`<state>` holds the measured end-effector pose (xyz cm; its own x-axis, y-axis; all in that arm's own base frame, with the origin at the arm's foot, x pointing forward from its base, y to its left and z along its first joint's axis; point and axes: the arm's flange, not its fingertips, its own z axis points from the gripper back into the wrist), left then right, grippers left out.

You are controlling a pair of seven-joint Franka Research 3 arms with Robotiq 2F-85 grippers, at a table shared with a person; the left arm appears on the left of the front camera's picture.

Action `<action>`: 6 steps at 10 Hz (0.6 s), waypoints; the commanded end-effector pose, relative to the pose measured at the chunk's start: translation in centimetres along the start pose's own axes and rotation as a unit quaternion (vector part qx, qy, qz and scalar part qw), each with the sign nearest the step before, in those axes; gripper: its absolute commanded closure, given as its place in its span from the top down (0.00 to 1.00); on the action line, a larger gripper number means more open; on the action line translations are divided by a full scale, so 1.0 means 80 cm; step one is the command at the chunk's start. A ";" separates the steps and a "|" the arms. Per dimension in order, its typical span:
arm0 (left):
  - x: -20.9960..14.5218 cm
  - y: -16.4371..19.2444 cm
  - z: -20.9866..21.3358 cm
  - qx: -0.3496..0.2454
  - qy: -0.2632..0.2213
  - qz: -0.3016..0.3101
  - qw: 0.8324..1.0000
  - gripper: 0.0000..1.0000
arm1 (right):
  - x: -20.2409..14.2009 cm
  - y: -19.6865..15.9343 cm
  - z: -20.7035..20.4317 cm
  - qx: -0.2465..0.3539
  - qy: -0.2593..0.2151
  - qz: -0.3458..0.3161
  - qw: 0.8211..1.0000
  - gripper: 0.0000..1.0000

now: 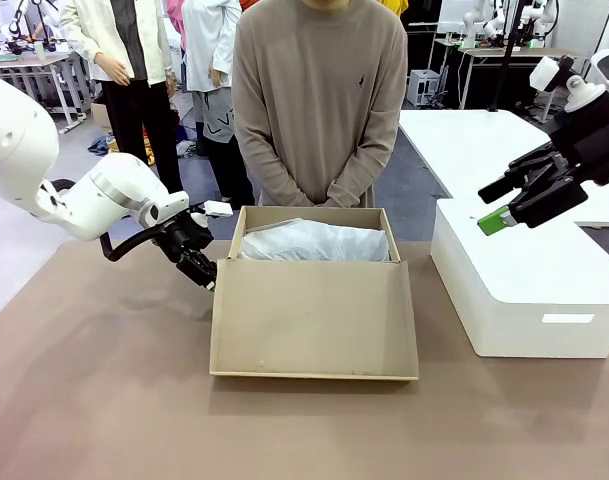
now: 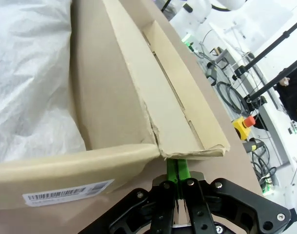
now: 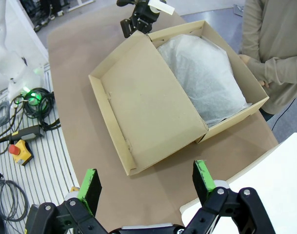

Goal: Pack the shoes into the box.
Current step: Close the Shoes Box.

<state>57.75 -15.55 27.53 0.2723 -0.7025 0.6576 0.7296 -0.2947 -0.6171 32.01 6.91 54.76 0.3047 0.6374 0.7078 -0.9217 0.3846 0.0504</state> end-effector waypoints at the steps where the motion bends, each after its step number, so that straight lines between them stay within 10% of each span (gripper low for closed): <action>1: 0.004 -0.002 0.005 -0.023 -0.027 -0.022 0.999 0.00 | 0.001 -0.003 0.000 0.008 -0.018 0.010 1.000 1.00; 6: 0.011 -0.015 0.009 -0.025 -0.058 -0.044 0.997 0.00 | 0.001 -0.003 0.000 0.008 -0.018 0.010 1.000 1.00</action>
<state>57.74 -15.60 28.21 0.2822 -0.6382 0.7163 0.7139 -0.3590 -0.6012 32.01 6.91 54.76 0.3047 0.6374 0.7078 -0.9217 0.3846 0.0504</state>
